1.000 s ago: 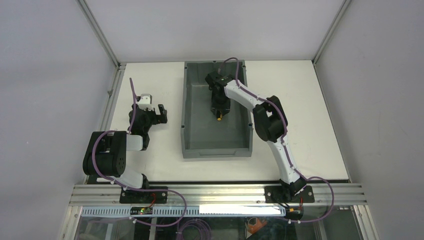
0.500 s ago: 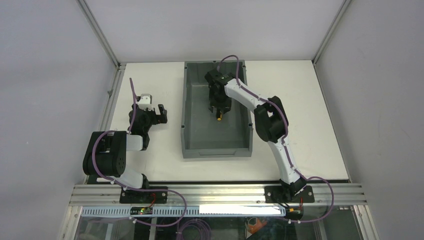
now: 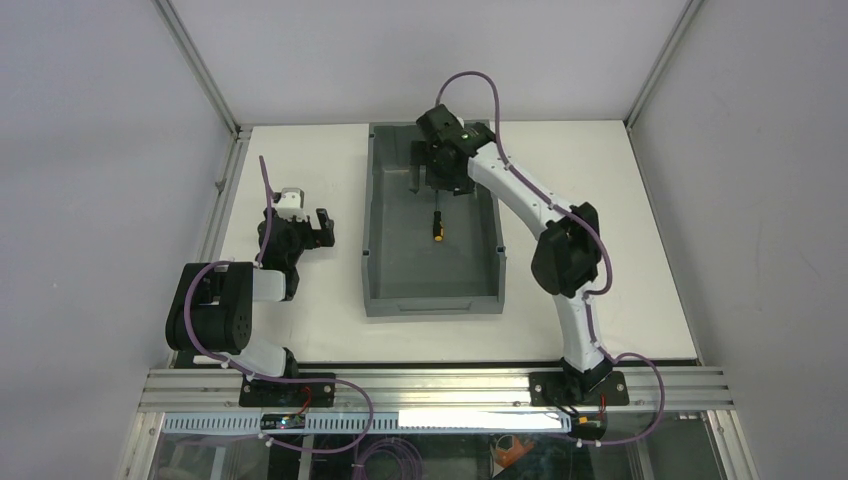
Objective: Put the screwdriver in the bin
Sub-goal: Place the screwdriver in the bin, then reset both arms
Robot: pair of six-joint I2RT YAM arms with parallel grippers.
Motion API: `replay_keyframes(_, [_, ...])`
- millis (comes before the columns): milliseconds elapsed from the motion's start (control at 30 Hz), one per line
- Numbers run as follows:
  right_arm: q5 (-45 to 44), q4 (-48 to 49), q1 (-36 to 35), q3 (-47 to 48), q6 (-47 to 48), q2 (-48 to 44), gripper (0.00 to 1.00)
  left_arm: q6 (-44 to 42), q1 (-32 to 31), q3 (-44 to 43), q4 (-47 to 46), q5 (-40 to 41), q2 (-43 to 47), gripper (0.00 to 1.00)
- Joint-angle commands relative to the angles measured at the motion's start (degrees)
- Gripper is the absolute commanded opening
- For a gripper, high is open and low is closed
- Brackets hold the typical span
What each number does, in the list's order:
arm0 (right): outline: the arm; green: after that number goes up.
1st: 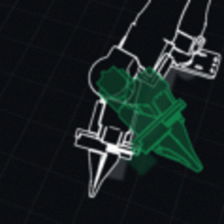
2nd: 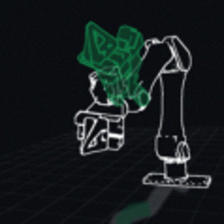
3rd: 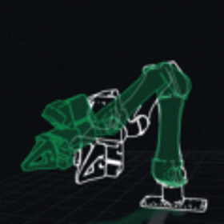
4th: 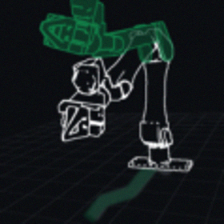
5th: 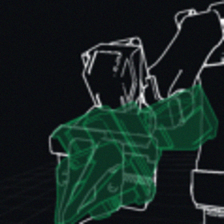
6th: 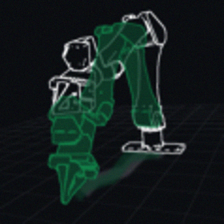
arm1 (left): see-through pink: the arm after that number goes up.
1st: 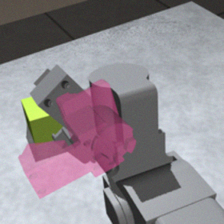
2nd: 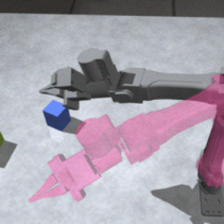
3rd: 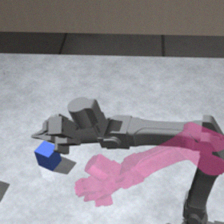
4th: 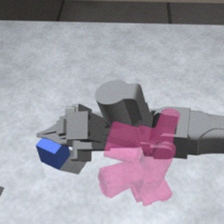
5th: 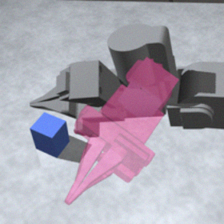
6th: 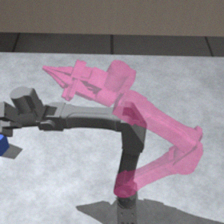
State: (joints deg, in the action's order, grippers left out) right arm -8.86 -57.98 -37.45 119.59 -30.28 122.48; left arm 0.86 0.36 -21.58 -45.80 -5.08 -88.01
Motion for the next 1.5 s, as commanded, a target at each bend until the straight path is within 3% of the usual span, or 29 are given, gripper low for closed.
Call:
replay_keyframes(0, [-3.1,0.1,-0.3,3.0,3.3,-6.2,0.99,0.5,-0.3,0.5,-1.9,-1.2,1.7,0.99])
replay_keyframes(433, [-9.1,5.1,3.3,-4.6,12.4,-20.7,0.99,0.5,-0.3,0.5,-1.9,-1.2,1.7,0.99])
replay_keyframes(1033, [-12.7,26.7,21.3,-42.2,19.1,-45.2,0.99,0.5,-0.2,0.5,-1.9,-1.3,1.7,0.99])
replay_keyframes(1467, [-13.9,34.8,23.1,-59.0,17.6,-47.2,0.99,0.5,-0.3,0.5,-1.9,-1.2,1.7,0.99])
